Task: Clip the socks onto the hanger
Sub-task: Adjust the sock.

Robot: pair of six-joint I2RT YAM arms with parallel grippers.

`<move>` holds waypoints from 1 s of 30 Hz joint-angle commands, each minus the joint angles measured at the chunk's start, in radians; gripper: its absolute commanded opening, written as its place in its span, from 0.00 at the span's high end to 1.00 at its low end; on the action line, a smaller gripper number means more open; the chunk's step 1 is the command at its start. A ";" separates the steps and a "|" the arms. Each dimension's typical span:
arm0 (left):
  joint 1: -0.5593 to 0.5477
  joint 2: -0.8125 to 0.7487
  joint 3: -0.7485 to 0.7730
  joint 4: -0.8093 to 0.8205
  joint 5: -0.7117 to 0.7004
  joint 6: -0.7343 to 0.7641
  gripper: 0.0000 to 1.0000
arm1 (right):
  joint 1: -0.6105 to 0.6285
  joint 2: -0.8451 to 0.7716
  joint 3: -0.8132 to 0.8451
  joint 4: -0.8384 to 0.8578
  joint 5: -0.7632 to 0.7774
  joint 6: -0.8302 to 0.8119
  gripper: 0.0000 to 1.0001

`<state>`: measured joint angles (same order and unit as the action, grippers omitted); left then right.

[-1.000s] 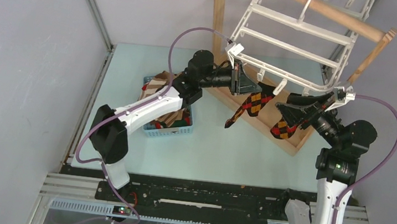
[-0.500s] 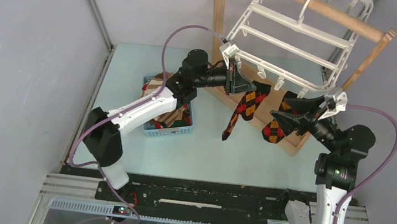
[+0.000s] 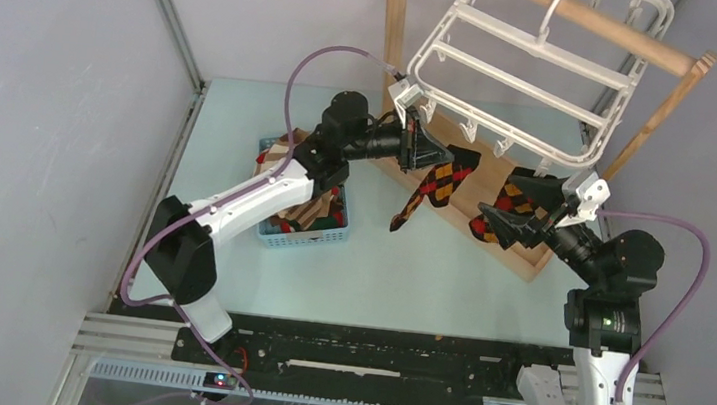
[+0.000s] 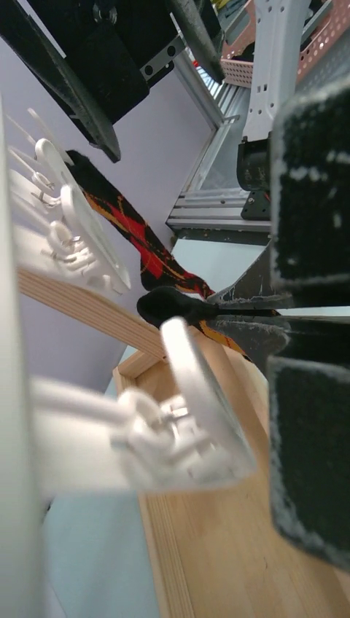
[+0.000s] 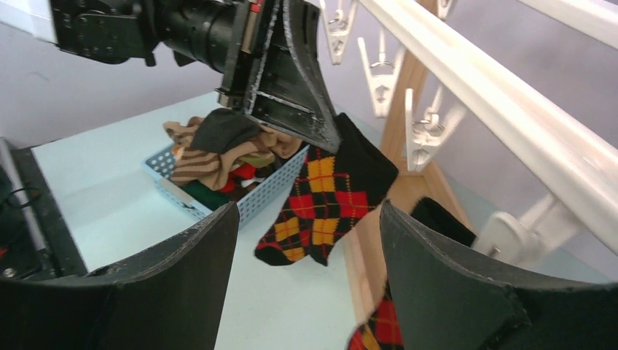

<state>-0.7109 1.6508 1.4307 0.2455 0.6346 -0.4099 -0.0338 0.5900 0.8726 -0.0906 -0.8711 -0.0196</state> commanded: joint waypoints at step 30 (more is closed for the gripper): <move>0.015 -0.078 -0.090 0.167 0.042 0.075 1.00 | 0.122 0.046 -0.092 0.344 0.331 0.079 0.22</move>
<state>-0.6952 1.6333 1.3537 0.3614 0.6628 -0.3653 0.0547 0.6350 0.7975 0.1589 -0.6327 0.0666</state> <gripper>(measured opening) 0.012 0.777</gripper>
